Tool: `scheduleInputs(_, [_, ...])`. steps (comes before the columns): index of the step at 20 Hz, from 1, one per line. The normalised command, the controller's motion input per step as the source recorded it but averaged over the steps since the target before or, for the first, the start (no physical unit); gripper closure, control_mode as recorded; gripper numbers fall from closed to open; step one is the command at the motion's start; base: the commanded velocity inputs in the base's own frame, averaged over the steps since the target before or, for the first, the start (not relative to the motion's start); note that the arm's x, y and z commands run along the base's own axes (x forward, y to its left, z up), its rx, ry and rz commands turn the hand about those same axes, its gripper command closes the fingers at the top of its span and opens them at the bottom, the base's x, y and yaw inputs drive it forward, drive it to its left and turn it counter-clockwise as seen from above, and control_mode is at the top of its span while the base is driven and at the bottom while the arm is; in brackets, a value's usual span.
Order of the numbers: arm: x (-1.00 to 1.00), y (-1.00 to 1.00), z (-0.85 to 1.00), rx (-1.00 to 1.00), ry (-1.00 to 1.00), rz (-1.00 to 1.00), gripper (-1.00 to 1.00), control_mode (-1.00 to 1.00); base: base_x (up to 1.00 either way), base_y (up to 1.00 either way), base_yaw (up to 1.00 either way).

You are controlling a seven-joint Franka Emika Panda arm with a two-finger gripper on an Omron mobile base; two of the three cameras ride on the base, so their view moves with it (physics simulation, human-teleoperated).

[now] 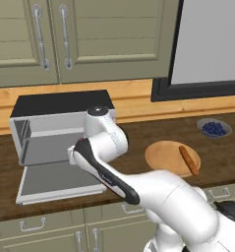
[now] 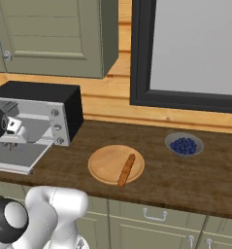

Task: Pick up the kebab skewer and baguette bread, and place them inside the toaster oven. Close the toaster oven door and start by setting the timer.

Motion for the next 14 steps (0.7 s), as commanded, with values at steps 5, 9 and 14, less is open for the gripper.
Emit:
scheduleInputs(5, [0.21,1.00,0.30,0.00,-0.08,-0.02,1.00,-1.00,0.00,0.00,0.00])
scheduleInputs(9, [0.20,1.00,0.02,0.01,-0.02,-0.10,1.00,-1.00,0.00,0.00,0.00])
scheduleInputs(14, [0.10,0.72,0.00,0.07,0.00,-0.18,1.00,-1.00,0.00,0.00,0.00])
